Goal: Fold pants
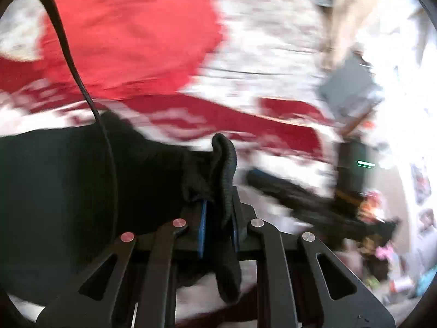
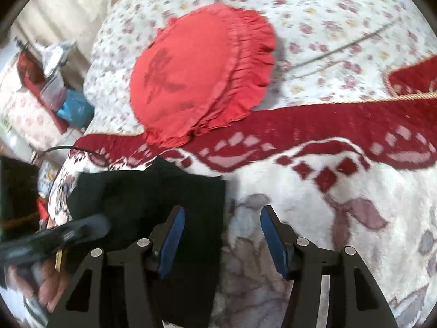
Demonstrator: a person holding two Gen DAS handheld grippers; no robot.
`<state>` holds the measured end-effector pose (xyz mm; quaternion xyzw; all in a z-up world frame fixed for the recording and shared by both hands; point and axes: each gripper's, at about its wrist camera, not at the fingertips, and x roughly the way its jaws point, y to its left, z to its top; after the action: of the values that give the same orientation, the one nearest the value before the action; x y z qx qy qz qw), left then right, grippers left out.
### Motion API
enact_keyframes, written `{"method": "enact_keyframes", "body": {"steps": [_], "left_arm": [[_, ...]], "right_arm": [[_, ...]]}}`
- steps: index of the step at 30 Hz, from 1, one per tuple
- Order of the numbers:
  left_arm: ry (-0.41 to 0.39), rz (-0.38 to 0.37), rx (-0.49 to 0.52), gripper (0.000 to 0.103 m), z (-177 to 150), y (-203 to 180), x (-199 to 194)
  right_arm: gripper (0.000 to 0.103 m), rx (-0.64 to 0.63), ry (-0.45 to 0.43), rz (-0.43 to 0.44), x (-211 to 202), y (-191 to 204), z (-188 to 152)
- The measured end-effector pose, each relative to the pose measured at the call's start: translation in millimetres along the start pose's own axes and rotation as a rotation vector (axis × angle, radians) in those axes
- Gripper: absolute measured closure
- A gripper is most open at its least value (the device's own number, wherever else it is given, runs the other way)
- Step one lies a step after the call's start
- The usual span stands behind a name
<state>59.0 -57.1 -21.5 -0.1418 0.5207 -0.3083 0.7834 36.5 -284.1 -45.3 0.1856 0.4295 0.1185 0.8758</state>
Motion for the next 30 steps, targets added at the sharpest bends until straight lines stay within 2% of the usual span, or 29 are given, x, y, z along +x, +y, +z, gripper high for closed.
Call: {"method": "enact_keyframes", "body": {"steps": [1,3,6,10,12,13,15,17,18,20,25,30], "left_arm": [[0.012,0.066,-0.047,0.090,-0.8,19.0,1.4],[0.042,0.122,-0.136,0.090,-6.7,51.0,3.7],[0.047,0.162,-0.135,0.090,-14.5,59.4,3.7],[0.028,0.199,-0.107,0.087,-18.1,58.4,3.6],[0.024,0.219,-0.118,0.075,-20.5,62.0,7.2],[0.022,0.225,-0.127,0.072,-21.5,66.2,10.1],[0.015,0.212,-0.141,0.068,-24.7,68.7,10.5],[0.011,0.216,-0.143,0.065,-26.1,68.0,9.0],[0.008,0.229,-0.139,0.059,-26.7,66.9,7.4],[-0.002,0.261,-0.128,0.056,-27.5,64.9,4.3],[-0.021,0.298,-0.119,0.056,-34.2,61.3,-4.5],[-0.062,0.356,-0.087,0.056,-40.6,49.7,-17.2]], "right_arm": [[0.047,-0.021,0.007,0.003,3.4,5.8,-0.4],[0.047,-0.065,0.027,0.008,15.9,19.4,-1.1],[0.047,-0.132,0.056,0.029,36.8,39.2,-2.2],[0.055,-0.271,0.086,0.018,59.9,71.9,-5.8],[0.056,-0.317,0.098,-0.013,72.6,77.9,-7.9],[0.056,-0.330,0.124,-0.050,84.3,77.5,-9.7],[0.056,-0.314,0.154,-0.060,96.3,71.9,-11.9],[0.056,-0.299,0.135,-0.048,91.6,70.4,-12.2],[0.056,-0.296,0.135,-0.045,87.7,70.8,-12.3],[0.056,-0.295,0.130,-0.044,77.3,72.0,-13.7],[0.055,-0.314,0.116,-0.007,50.1,84.2,-25.4],[0.054,-0.338,0.151,-0.002,49.2,99.4,-44.1]]}}
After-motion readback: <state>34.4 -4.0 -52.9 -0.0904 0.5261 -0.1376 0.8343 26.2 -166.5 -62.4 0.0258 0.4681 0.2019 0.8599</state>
